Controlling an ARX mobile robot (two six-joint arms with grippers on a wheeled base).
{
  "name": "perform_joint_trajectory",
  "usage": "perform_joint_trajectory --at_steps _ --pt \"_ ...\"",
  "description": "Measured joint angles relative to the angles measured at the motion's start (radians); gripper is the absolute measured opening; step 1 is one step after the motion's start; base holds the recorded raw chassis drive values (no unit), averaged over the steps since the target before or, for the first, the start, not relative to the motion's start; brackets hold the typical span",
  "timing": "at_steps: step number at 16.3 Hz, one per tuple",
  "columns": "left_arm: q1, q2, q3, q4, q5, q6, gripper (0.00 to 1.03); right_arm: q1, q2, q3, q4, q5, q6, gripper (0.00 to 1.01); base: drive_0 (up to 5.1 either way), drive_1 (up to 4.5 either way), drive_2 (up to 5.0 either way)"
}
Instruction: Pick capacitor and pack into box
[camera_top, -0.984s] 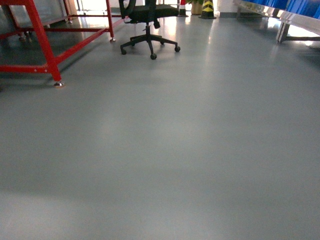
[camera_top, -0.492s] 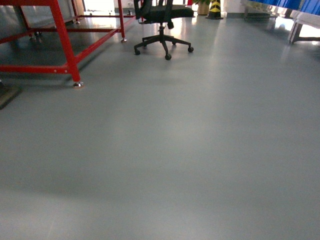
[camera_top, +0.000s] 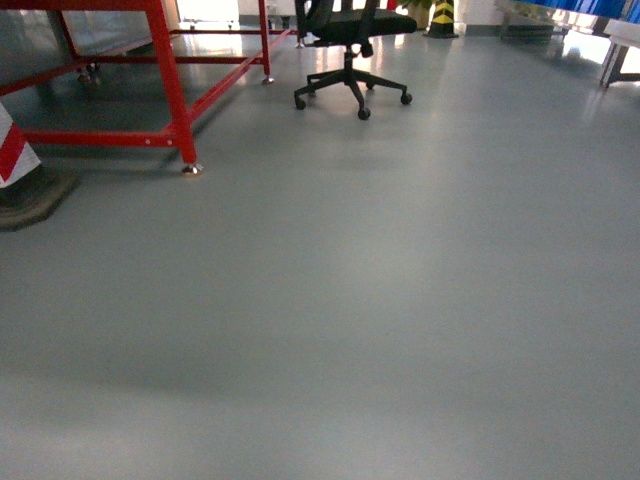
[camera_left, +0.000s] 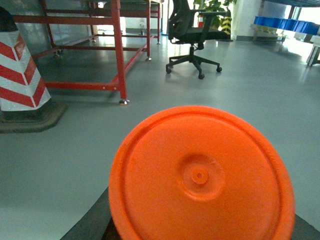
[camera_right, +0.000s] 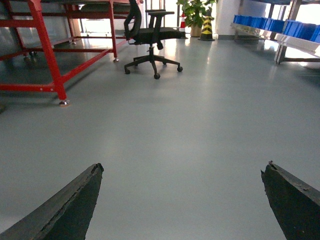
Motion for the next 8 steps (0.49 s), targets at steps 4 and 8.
perform_joint_trajectory --at_steps 4,8 --pt "0.0 0.0 0.0 0.0 0.0 0.0 0.44 0.0 0.0 0.0 -0.002 0.0 0.0 0.98 -5.1 2.35 2.3" --pt "0.0 0.0 0.0 0.0 0.0 0.0 0.44 0.0 0.0 0.0 -0.005 0.0 0.0 0.98 -5.0 2.49 2.5"
